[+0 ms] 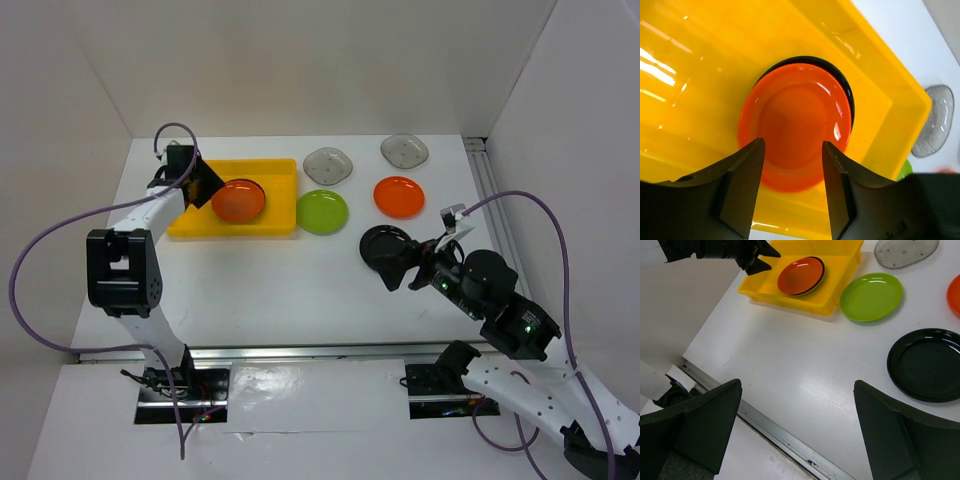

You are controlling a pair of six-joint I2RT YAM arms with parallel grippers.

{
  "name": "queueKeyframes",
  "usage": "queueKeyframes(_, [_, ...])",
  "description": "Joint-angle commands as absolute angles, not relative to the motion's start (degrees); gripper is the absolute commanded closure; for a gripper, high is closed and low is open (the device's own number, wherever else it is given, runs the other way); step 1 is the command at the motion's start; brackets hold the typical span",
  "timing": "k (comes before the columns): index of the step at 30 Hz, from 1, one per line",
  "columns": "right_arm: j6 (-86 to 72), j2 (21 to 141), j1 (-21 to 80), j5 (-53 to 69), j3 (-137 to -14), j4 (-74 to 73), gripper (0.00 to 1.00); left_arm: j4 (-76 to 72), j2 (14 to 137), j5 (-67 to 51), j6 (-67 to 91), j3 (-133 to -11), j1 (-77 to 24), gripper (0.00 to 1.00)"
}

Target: Place the plates into the plastic bin on the countertop

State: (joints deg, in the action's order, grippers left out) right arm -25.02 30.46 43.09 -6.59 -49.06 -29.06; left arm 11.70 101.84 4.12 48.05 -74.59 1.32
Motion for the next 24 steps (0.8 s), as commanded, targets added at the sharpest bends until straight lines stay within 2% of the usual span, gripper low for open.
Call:
queueKeyframes(1, [-24.4, 31.4, 43.0, -5.1, -50.5, -24.7, 0.0, 7.8, 97.0, 0.9, 46.6, -73.8, 1.3, 0.33])
queueKeyframes(4, [-24.4, 32.6, 43.0, -4.5, -50.0, -24.2, 0.0, 7.1, 92.4, 1.5, 45.2, -72.4, -1.3, 0.28])
queueKeyframes(7, [-25.0, 32.6, 43.0, -3.6, -49.3, -23.0, 0.0, 7.6, 85.1, 7.5, 42.9, -71.8, -8.7, 0.14])
queueKeyframes(10, [-25.5, 32.0, 43.0, -4.6, -48.6, -23.0, 0.0, 6.4, 77.6, 5.6, 45.2, -66.0, -16.7, 0.12])
queueKeyframes(12, [-25.5, 31.4, 43.0, -7.2, -48.6, -24.3, 0.0, 1.1, 74.5, 5.0, 47.4, -57.7, -22.5, 0.0])
queueKeyframes(14, [-26.0, 30.9, 43.0, -10.0, -50.1, -25.7, 0.0, -4.0, 73.7, 3.3, 51.4, -52.1, -31.0, 0.0])
queueKeyframes(17, [-27.2, 30.3, 43.0, -15.3, -52.8, -28.5, 0.0, -15.6, 77.8, 1.2, 53.3, -45.5, -41.0, 0.0])
queueKeyframes(20, [-27.9, 29.2, 43.0, -18.5, -55.1, -30.3, 0.0, -20.8, 88.5, 2.4, 53.3, -47.9, -47.6, 0.0])
queueKeyframes(24, [-28.4, 26.9, 43.0, -18.4, -56.4, -31.6, 0.0, -23.3, 100.9, 2.4, 53.3, -54.1, -50.8, 0.02])
